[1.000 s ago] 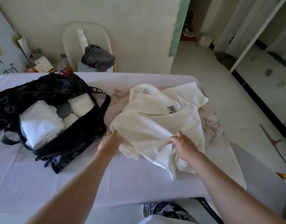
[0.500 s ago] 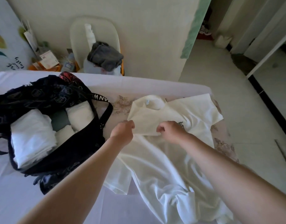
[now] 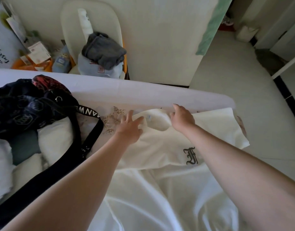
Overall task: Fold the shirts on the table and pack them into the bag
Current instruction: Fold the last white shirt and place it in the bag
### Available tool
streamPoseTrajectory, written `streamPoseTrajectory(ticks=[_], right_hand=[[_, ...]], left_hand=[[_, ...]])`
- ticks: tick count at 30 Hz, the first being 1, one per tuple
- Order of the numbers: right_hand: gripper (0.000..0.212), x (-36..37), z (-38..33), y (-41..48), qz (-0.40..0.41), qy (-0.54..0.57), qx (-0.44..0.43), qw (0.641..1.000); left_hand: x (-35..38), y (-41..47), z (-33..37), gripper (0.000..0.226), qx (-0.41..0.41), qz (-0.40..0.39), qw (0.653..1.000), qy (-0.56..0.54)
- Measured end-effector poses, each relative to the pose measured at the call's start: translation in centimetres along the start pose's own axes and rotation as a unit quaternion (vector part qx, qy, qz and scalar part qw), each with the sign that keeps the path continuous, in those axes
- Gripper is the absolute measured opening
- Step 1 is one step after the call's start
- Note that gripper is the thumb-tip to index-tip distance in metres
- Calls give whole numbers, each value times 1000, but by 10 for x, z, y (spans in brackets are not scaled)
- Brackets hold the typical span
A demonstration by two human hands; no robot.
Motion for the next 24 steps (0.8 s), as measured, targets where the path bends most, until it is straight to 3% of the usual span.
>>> streamPoseTrajectory(ticks=[3, 6, 7, 13, 16, 20, 24], right_hand=[[54, 17, 9, 13, -73, -6, 40, 997], [8, 26, 11, 11, -99, 67, 48, 992], [4, 23, 11, 9, -83, 88, 48, 991], [9, -66, 0, -21, 145, 206, 67, 965], [14, -126, -9, -43, 203, 247, 51, 946], [25, -207, -32, -86, 229, 251, 3, 940], [38, -283, -46, -135, 246, 211, -11, 946]], left_hand=[[6, 13, -15, 27, -26, 35, 997, -58], [-1, 9, -25, 11, -25, 94, 984, -149], [-7, 4, -26, 12, -25, 105, 980, -168], [-69, -42, -34, 17, -85, 201, 925, -312], [-107, -61, -30, 16, -89, 203, 905, -364], [-179, -90, -5, 12, -13, 217, 890, -402], [-264, -135, 22, 2, 114, 257, 891, -356]])
Point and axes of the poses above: each hand's wrist, its own y-axis towards the middle knuckle, its own x-axis out of the palm, z = x × y, the point moved 7 cm from there along y, towards the middle knuckle, and after that the axes turned 6 degrees about z, right-handed, at the moved point
